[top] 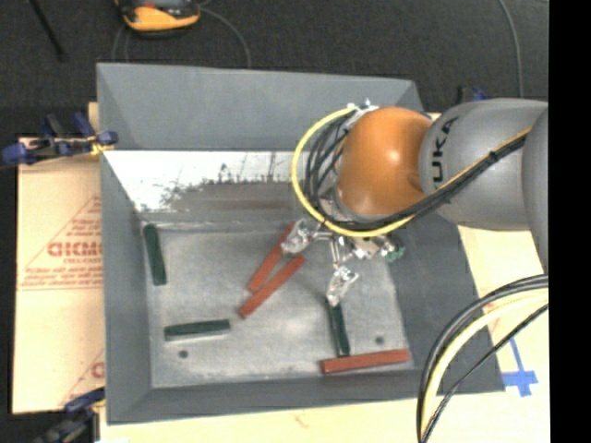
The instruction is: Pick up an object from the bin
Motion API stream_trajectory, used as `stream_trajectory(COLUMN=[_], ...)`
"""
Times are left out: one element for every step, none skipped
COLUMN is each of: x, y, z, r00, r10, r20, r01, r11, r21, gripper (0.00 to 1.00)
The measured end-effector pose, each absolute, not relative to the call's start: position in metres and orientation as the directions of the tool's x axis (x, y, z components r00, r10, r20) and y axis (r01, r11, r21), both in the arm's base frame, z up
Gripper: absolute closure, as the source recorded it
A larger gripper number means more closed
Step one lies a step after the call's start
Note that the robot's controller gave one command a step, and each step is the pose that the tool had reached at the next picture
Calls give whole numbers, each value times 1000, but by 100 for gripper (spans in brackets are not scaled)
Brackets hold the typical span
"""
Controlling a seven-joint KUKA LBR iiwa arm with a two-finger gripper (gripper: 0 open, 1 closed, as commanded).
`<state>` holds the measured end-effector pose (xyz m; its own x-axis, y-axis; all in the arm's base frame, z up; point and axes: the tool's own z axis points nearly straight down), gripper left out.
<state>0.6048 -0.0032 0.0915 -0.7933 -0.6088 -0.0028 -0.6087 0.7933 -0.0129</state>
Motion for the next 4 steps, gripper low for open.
stream_trajectory(x=[619, 620, 619, 606], y=[31, 32, 32, 37], z=[81, 81, 82, 117], r00=[-667, -667, -667, -588], r10=[-745, -745, -745, -809], r20=[7, 5, 5, -5], r01=[-745, -745, -745, -809], r11=[667, 667, 667, 588], r21=[-12, -12, -12, -6], gripper=[100, 100, 100, 100])
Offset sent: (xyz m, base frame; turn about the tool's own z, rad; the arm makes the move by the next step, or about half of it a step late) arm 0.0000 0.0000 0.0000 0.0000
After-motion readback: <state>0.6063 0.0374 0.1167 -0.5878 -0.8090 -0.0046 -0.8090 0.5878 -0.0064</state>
